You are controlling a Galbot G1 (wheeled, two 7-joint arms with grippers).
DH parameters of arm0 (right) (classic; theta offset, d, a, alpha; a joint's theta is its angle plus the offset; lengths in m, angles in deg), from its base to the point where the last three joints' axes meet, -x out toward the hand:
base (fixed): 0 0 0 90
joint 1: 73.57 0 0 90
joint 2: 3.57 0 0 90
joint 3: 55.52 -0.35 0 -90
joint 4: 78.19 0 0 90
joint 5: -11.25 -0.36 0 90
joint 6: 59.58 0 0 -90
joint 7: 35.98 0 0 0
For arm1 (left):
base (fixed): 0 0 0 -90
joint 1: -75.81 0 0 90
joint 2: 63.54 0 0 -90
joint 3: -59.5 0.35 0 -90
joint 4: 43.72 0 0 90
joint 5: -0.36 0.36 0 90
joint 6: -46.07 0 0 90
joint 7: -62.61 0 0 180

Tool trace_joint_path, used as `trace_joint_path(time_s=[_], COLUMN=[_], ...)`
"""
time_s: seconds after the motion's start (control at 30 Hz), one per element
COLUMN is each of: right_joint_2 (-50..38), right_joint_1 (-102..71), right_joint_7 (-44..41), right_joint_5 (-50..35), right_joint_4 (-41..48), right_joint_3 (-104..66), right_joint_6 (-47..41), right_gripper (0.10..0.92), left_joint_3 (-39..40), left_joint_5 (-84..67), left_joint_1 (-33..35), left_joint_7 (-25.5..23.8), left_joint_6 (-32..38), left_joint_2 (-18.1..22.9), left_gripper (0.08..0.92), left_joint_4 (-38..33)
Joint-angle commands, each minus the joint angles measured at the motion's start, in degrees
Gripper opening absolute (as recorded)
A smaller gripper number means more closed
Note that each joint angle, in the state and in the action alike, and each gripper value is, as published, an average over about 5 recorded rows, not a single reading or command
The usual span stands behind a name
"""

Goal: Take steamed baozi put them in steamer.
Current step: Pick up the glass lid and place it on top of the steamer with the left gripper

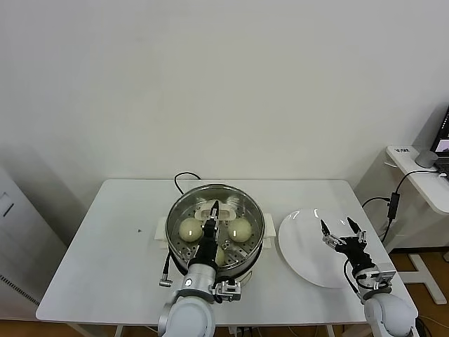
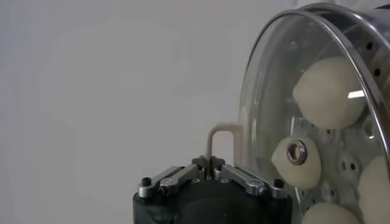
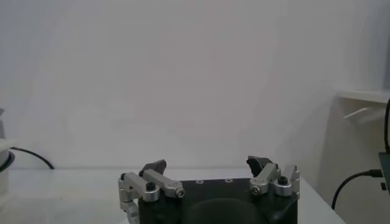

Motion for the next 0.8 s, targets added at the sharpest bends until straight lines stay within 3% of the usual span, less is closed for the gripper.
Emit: trace_joint_path(time_s=[0.03,0.6,0.8], right_joint_2=[-0.09,-0.07,0.23], right_joint_1=[-0.01,-0.39,-0.38], right_joint_7=[-0.04,-0.22,-0.44], right_joint_5=[-0.03,-0.05,0.11], right_joint_4=[0.06,0.02,0.08], right_joint_3=[-0.07,-0.71,-0.67], right_joint_6=[0.03,0.10,0.13], right_gripper=[0.823,0.823,0.823], left_joint_3=[0.02,-0.76,-1.91], left_joint_5=[-0.28,-5.44,-10.38], left_joint_1=[-0.01,0.35,2.34], left_joint_7=[0.35,3.38,4.86], left_joint_6=[0.06,-0.20,0.20], left_joint_2=[0.29,-0.10,-1.07], left_gripper=[0.101,0.101,0.104], left_joint_4=[0.96,2.37,-0.93])
